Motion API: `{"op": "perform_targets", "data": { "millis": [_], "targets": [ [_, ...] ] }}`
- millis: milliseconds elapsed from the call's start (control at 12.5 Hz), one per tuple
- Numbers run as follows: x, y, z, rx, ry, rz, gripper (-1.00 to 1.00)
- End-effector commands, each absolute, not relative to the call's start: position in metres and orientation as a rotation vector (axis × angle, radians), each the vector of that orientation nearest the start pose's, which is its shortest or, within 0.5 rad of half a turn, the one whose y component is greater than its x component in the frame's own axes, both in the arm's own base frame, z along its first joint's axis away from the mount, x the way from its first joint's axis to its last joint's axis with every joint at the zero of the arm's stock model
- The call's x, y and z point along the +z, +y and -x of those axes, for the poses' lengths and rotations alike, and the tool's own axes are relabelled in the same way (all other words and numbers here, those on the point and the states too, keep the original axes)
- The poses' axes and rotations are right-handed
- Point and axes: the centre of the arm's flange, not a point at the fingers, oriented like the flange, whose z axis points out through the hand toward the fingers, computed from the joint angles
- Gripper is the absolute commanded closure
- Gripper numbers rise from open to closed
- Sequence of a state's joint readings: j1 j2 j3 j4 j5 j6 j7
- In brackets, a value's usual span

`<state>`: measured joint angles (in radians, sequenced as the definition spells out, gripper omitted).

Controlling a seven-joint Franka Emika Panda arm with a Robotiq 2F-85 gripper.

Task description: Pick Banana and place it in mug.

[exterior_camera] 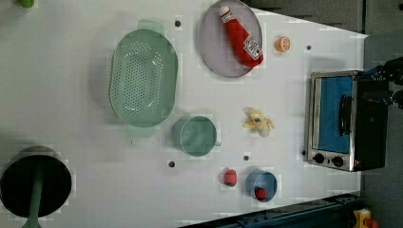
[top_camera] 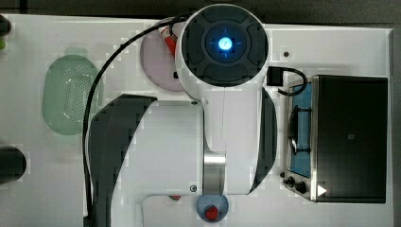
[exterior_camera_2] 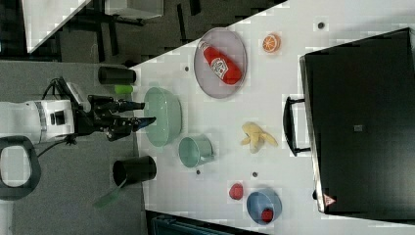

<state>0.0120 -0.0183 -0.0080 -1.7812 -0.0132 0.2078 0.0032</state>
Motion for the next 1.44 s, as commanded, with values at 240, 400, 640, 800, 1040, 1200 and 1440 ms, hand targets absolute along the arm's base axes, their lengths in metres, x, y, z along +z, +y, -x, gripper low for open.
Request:
{"op": "perform_targets", "data": {
  "millis": [240, 400, 640, 800, 1040, 1200, 1440],
  "targets": [
    [0.597, -0.043, -0.458, 0.058, 1.208, 2.911, -0.97],
    [0.576, -0.043, -0.457, 0.11, 1.212, 2.919, -1.0],
    [0.522, -0.042, -0.463, 0.154, 1.208, 2.93, -1.0],
    [0.475, -0.041, -0.469, 0.16, 1.145, 2.955, -1.0],
    [0.404, -0.041, -0.473, 0.142, 0.904, 3.029, -1.0],
    [0.359, -0.042, -0.476, 0.123, 0.699, 3.078, -1.0],
    [0.297, -0.042, -0.475, 0.125, 0.364, 3.13, -1.0]
  ]
}}
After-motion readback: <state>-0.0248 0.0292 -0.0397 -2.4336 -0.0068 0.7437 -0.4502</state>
